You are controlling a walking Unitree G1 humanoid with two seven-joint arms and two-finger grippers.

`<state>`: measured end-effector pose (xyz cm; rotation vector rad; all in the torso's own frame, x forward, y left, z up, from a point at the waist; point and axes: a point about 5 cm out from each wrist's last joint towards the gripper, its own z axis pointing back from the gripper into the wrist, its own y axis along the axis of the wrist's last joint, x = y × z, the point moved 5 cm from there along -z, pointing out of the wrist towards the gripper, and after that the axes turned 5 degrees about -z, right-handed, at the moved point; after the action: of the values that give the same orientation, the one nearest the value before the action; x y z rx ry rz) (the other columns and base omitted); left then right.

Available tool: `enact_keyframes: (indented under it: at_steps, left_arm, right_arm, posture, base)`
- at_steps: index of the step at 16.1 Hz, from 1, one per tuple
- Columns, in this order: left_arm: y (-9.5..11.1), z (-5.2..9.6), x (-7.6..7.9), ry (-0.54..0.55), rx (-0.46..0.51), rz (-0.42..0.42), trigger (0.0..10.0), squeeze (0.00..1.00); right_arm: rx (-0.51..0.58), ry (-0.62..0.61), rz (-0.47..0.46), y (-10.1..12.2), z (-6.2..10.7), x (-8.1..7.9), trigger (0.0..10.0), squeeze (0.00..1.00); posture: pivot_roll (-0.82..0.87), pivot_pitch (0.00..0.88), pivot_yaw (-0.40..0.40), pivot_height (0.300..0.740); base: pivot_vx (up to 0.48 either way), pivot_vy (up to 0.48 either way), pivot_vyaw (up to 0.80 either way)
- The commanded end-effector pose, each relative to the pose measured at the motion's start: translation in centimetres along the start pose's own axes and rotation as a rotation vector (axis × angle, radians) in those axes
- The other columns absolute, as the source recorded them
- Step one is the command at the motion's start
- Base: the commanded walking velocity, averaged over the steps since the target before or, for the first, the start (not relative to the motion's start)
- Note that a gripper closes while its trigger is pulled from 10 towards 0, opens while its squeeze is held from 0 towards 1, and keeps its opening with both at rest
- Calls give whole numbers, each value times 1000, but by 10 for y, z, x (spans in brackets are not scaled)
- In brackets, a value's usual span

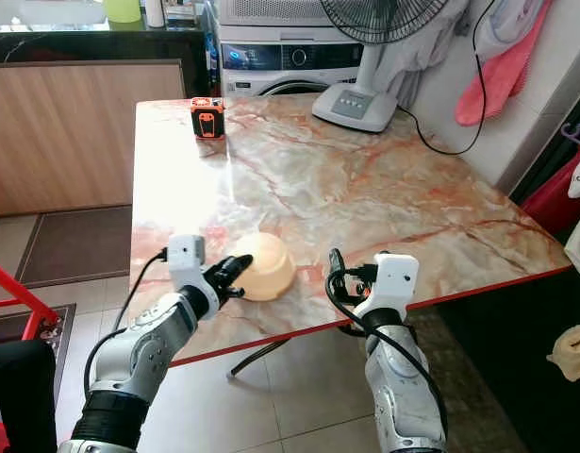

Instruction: Restocking fridge

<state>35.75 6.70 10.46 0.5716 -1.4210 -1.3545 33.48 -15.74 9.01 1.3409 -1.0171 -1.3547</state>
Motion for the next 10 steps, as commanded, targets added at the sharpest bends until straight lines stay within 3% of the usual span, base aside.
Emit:
enact_keyframes:
  at_steps: [1, 4, 5, 7, 8, 9, 10]
  left_arm:
    - [-2, 1, 9, -52, -20, -2, 10000, 0]
    - [17, 7, 18, -125, 40, -39, 10000, 0]
    - [36, 12, 19, -138, 115, -62, 10000, 0]
    - [55, 17, 18, -138, 191, -78, 10000, 0]
    - [75, 22, 15, -120, 278, -131, 10000, 0]
    - [88, 26, 8, -66, 327, -239, 10000, 0]
    - [93, 28, -6, 6, 342, -279, 10000, 0]
  right_arm:
    - [-19, -9, 4, -3, -1, 3, 10000, 0]
    - [-15, -8, 3, -1, -3, 2, 10000, 0]
    - [-11, -12, 5, 0, -3, 4, 10000, 0]
    - [-10, -16, 7, 1, -3, 5, 10000, 0]
    - [-10, -18, 9, 1, -3, 6, 10000, 0]
    - [-13, -21, 15, 1, -3, 7, 10000, 0]
    - [-27, -23, 31, 0, -3, 7, 10000, 0]
  posture:
    - [-67, 0, -77, 740]
    - [-64, 0, -76, 740]
    - [-63, 0, -76, 740]
    - [-63, 0, -76, 740]
    - [-61, 0, -76, 740]
    - [-59, 0, -77, 740]
    - [-59, 0, -77, 740]
  base:
    - [0, 0, 0]
    - [0, 0, 0]
    - [0, 0, 0]
    - [0, 0, 0]
    - [0, 0, 0]
    - [0, 0, 0]
    - [0, 0, 0]
